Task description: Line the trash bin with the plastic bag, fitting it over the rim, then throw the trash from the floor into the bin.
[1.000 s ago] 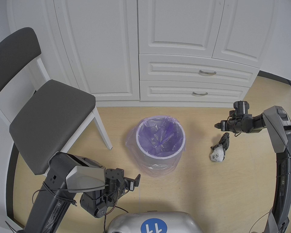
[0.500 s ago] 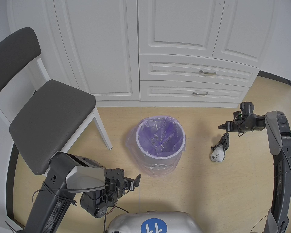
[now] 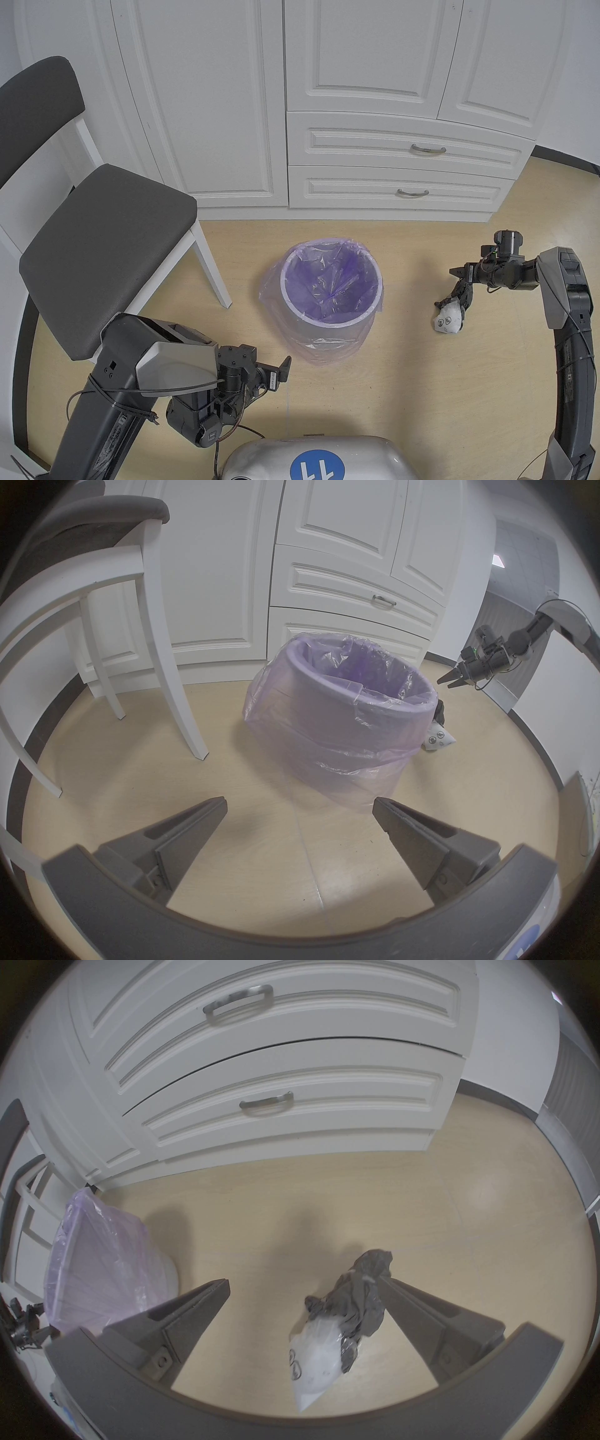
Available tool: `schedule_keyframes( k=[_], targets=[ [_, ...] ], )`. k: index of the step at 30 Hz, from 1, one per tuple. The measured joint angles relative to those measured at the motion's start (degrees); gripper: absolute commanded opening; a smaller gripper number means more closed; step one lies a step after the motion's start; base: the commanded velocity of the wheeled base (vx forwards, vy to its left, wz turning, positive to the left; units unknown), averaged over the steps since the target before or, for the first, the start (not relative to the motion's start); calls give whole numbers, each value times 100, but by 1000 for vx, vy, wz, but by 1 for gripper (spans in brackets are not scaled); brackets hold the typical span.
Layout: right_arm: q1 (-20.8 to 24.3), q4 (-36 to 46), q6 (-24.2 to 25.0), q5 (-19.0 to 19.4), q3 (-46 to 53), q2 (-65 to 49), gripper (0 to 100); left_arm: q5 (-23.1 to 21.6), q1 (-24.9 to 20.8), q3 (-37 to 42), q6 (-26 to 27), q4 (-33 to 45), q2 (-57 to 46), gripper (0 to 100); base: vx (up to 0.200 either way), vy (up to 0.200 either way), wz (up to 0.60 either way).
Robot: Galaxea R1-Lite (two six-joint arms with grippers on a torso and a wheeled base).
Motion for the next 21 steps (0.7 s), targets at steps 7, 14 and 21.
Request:
schedule_keyframes(
  k=[7,14,21],
  targets=[
    [-41,-386,-240,-48,-2,271,100,9,0,-1,2,0,0,100,0,0,0],
    [-63,-1154,-416,-101,-5,568,100,17,0,0,5,0,2,100,0,0,0],
    [-113,-1369,-622,-96,-2,807,100,35,-11,2,11,-2,5,100,0,0,0]
  ],
)
